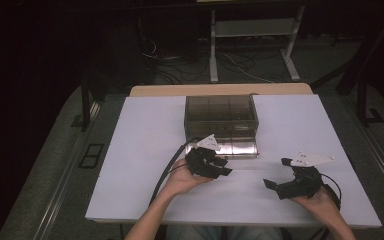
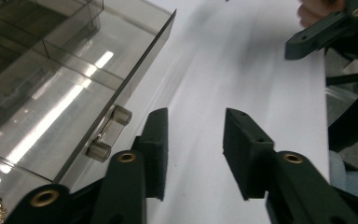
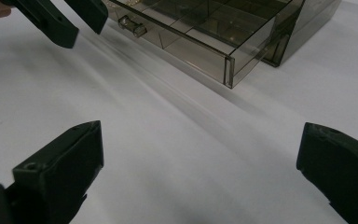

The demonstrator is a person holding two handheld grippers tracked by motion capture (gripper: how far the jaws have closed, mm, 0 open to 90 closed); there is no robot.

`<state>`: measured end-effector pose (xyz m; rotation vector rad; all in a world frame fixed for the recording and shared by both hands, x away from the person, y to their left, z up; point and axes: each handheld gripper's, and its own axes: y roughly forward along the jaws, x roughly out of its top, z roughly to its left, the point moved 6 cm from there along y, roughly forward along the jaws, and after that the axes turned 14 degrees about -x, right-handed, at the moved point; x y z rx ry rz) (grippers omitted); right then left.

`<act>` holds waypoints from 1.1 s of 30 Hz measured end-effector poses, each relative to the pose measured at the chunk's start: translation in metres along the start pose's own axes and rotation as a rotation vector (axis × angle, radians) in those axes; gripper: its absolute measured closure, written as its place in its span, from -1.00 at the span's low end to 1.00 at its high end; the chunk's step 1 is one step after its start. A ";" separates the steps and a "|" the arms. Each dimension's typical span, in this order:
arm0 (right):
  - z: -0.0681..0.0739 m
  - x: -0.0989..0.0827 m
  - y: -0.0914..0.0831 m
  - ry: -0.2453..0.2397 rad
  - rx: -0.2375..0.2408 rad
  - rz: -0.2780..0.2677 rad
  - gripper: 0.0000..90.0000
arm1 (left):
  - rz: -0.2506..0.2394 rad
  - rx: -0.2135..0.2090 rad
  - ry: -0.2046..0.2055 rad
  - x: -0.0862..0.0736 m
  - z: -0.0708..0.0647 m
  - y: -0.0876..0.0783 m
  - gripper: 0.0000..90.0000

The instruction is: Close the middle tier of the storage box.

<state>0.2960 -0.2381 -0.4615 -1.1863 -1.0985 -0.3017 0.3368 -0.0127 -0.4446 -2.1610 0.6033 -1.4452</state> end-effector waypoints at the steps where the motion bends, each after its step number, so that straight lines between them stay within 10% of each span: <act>1: 0.000 0.000 0.000 -0.001 0.000 0.000 -1.00 | 0.011 0.005 0.009 -0.001 0.001 0.001 0.44; 18: 0.000 0.000 0.001 -0.005 0.000 0.001 -1.00 | 0.104 0.116 -0.033 -0.010 0.015 0.016 0.94; 33: 0.000 -0.001 0.000 -0.006 -0.001 0.002 -1.00 | 0.109 0.171 -0.073 -0.013 0.027 0.017 0.97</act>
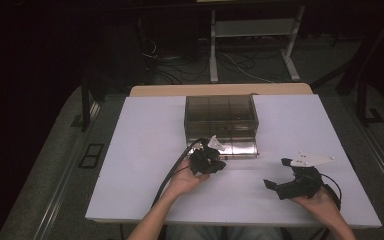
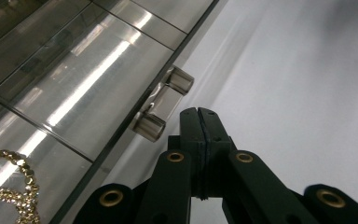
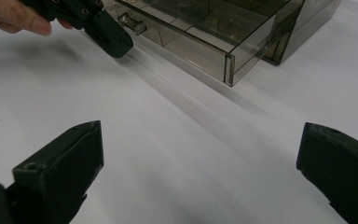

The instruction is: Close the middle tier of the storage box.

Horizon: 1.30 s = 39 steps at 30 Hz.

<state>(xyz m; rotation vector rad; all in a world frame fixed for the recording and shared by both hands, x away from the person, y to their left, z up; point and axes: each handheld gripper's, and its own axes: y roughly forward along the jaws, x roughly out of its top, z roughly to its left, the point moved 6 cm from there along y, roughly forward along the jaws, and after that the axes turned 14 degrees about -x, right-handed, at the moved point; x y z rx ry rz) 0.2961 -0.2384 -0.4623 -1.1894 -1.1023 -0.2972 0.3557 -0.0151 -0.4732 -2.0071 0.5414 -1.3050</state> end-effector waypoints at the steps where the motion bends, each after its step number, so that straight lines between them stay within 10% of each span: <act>1: 0.000 0.000 0.000 -0.001 0.000 -0.001 -1.00 | -0.001 0.001 -0.001 0.000 0.000 0.000 0.97; 39: 0.001 0.000 0.000 -0.008 0.002 0.003 -1.00 | -0.025 0.003 -0.029 0.002 0.009 0.002 0.97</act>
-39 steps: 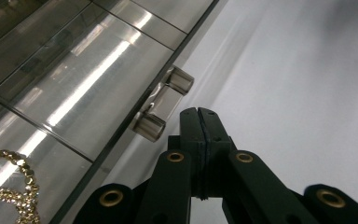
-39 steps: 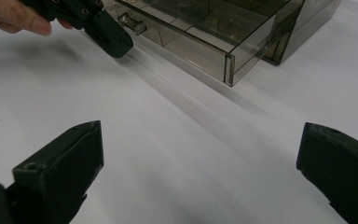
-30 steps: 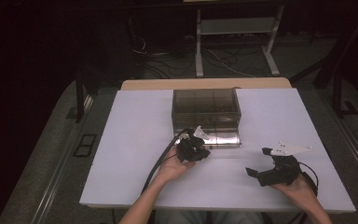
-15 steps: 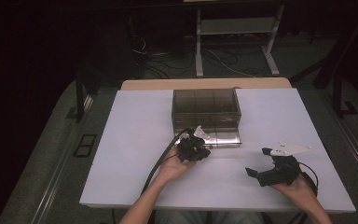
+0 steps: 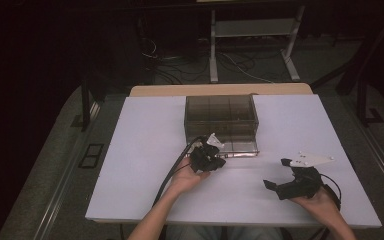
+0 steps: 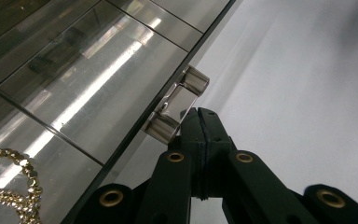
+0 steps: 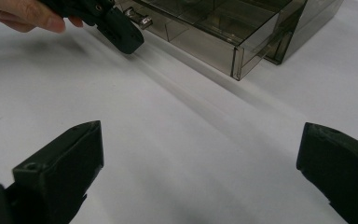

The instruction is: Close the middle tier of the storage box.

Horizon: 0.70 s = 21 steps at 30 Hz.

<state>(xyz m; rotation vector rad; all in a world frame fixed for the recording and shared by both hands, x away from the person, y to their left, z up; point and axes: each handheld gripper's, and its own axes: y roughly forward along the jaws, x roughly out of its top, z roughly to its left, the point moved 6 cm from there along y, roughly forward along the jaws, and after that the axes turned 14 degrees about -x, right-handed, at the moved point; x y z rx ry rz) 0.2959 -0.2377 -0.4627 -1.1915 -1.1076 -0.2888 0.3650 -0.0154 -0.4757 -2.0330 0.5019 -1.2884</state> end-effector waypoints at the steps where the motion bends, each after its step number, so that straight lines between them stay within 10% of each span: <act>1: 0.000 0.000 0.000 0.000 0.000 0.000 -1.00 | -0.004 -0.001 0.000 0.000 0.000 0.000 0.97; 21: 0.000 0.000 0.000 0.001 -0.001 0.001 -1.00 | -0.037 -0.014 -0.025 0.007 0.009 -0.001 0.97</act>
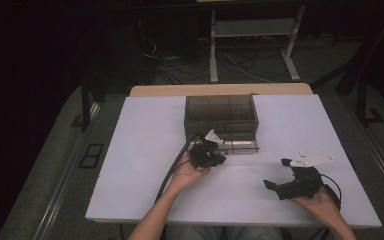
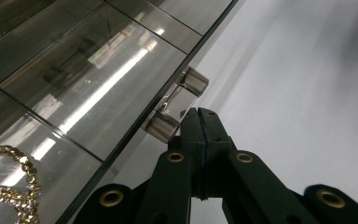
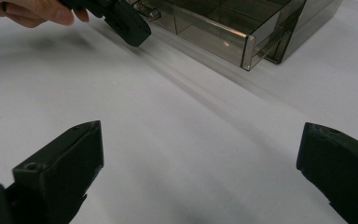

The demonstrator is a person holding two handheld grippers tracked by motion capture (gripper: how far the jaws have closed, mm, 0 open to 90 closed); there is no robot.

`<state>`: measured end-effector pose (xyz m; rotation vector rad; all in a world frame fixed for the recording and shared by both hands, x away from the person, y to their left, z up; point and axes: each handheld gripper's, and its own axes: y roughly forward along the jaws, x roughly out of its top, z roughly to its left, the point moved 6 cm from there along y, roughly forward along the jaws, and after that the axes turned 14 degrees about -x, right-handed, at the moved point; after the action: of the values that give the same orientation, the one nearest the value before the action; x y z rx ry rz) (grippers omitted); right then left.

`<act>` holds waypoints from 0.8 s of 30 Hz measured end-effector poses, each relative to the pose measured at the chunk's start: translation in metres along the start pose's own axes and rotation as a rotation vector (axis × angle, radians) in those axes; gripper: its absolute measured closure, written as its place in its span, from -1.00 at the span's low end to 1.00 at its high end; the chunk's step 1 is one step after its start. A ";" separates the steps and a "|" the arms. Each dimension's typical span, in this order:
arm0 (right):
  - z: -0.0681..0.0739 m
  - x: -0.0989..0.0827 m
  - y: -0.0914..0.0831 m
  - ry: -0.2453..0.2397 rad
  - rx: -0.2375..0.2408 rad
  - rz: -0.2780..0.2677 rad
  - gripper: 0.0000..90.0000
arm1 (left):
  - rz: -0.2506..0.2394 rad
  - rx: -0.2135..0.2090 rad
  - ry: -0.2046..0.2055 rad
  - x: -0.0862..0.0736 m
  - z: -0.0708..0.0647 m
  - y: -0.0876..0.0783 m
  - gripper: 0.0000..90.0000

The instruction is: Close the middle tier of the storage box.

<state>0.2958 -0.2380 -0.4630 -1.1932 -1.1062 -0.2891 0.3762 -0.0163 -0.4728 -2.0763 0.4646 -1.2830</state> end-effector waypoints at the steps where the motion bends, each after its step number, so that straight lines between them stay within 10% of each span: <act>1: 0.000 0.000 0.000 0.001 0.000 0.000 -1.00 | 0.002 -0.001 0.002 0.001 0.000 0.000 0.97; 24: -0.001 0.000 0.000 0.003 -0.001 0.000 -1.00 | -0.018 0.016 -0.017 0.009 0.012 -0.003 0.97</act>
<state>0.2961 -0.2391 -0.4628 -1.1935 -1.1041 -0.2915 0.3907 -0.0150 -0.4684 -2.0809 0.4282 -1.2741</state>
